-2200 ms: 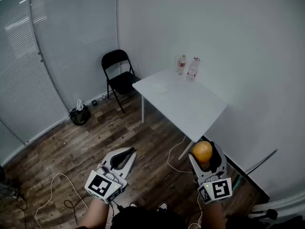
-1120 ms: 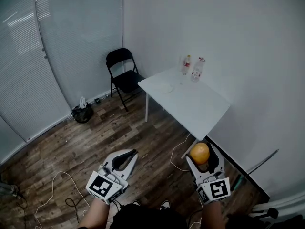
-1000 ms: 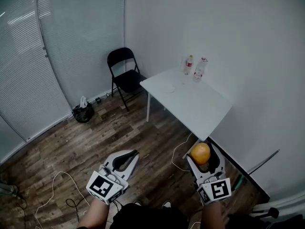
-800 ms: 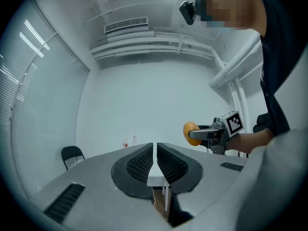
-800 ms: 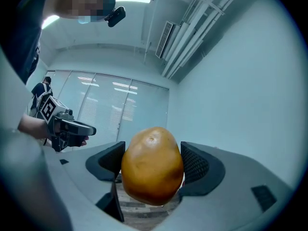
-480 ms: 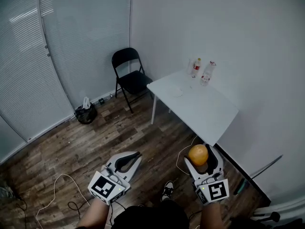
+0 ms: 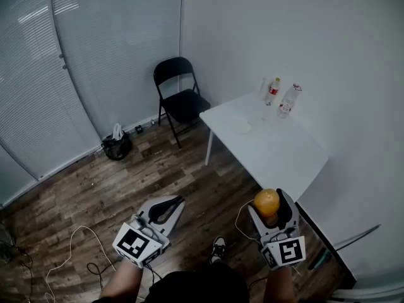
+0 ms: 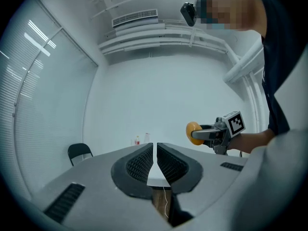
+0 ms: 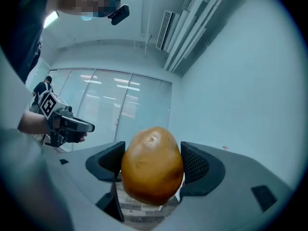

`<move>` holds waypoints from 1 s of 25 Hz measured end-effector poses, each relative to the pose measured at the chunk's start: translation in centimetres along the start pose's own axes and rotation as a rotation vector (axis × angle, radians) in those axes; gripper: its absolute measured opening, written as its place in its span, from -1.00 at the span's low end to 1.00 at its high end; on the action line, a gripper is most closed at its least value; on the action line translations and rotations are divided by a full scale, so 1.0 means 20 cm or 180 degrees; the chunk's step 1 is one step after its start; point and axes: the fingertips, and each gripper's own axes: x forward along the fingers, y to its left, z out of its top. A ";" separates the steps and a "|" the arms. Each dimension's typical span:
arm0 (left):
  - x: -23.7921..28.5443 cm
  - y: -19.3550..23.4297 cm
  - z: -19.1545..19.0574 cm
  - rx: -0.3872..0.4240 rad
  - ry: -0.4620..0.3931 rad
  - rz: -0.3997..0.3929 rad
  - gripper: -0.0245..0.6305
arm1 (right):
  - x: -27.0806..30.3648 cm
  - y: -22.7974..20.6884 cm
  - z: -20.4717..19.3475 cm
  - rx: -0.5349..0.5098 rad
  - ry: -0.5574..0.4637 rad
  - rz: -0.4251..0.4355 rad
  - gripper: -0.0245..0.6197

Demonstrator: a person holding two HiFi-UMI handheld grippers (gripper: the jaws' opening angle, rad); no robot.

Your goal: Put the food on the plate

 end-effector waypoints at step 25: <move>1.54 0.42 -0.02 0.0073 0.0417 0.0407 -0.79 | 0.94 -1.35 -0.47 0.0413 0.0073 0.0286 0.24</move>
